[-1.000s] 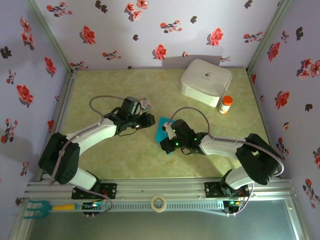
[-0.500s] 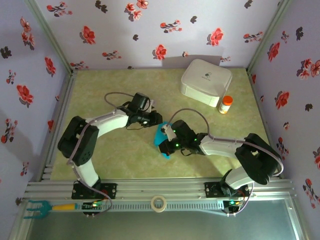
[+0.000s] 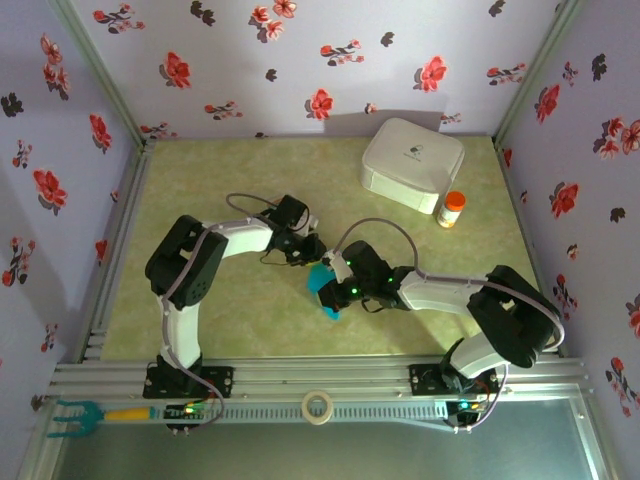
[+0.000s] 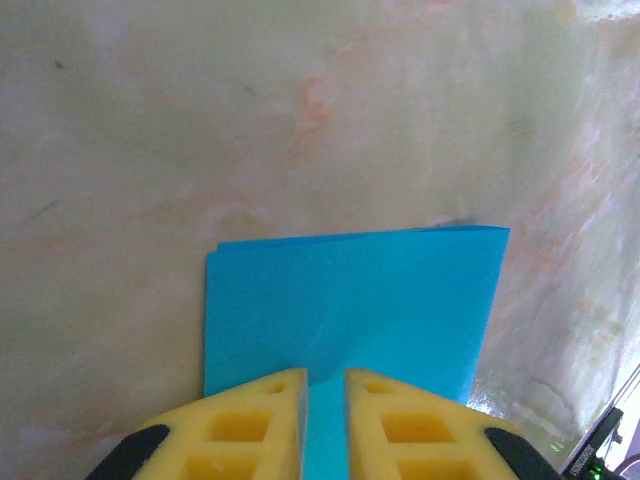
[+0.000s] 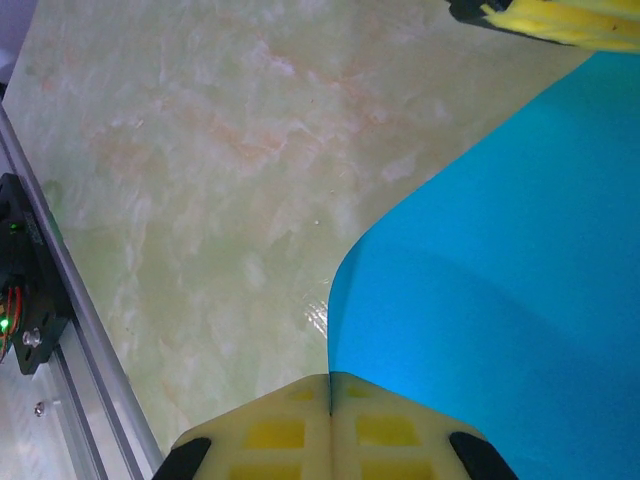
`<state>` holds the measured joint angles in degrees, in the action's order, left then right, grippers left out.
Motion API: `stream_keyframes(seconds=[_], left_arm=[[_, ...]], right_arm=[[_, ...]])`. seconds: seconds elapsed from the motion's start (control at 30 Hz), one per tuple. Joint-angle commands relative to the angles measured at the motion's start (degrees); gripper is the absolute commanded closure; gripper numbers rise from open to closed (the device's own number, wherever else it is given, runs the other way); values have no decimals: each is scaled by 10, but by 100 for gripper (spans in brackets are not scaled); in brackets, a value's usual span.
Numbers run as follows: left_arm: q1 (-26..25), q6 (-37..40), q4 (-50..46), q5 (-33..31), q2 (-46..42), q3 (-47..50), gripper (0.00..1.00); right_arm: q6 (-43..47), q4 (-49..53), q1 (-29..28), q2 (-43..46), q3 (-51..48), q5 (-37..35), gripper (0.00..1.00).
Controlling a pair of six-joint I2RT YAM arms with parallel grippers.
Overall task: Fold a paper plane with a square sheet of paper (pick it up from the middle)
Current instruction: Third fold the triangle at the center of the table.
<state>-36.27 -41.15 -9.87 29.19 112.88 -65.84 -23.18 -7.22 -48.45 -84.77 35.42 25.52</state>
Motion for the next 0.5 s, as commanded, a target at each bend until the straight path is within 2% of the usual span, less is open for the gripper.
stream_keyframes(seconds=[0.0, 0.33, 0.47], left_arm=[[-3, 6, -9, 0, 12, 12, 84], [-3, -2, -2, -10, 5, 40, 84], [-3, -2, -1, -11, -2, 41, 84]], right_arm=[[-12, 9, 9, -7, -2, -12, 100], [-18, 57, 20, -8, 7, -75, 100], [-25, 81, 20, -13, 18, -124, 100]])
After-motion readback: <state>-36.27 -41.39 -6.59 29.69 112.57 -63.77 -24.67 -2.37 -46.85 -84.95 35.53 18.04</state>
